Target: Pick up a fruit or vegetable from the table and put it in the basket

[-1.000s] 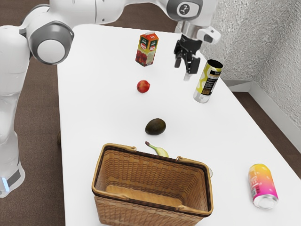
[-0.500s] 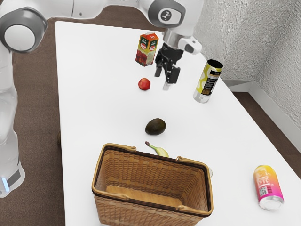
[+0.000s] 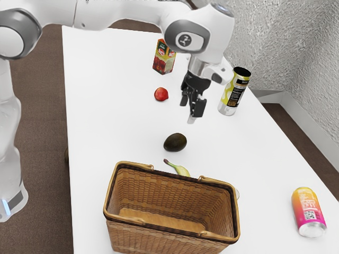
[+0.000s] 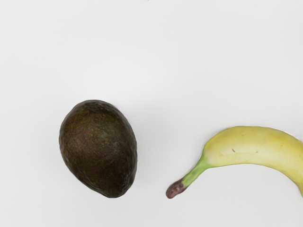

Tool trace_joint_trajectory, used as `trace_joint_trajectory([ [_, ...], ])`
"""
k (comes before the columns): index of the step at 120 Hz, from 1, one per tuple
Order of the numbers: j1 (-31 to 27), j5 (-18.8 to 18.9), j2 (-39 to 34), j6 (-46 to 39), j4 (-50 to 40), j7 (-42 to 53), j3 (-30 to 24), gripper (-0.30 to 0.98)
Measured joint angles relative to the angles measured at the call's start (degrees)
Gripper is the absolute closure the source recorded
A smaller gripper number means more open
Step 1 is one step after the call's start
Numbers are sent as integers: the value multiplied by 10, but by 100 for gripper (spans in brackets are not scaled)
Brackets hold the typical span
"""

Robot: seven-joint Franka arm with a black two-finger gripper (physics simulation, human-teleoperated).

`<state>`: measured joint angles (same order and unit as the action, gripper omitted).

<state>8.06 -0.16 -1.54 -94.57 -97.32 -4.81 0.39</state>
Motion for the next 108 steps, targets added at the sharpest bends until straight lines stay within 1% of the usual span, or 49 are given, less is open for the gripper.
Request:
trace_joint_trajectory([
  [11,6,1,7,-6,2,-5,0,0],
  [23,6,5,48,-10,42,-9,-1,0],
  [41,-28,10,84,-14,52,-13,-1,0],
  [50,-33,8,99,-16,51,-22,0,0],
  [62,-30,-11,104,-18,50,-51,1,0],
  [73,-29,-20,105,-20,50,-76,2,0],
  [108,-31,-23,106,-19,50,-134,13,0],
])
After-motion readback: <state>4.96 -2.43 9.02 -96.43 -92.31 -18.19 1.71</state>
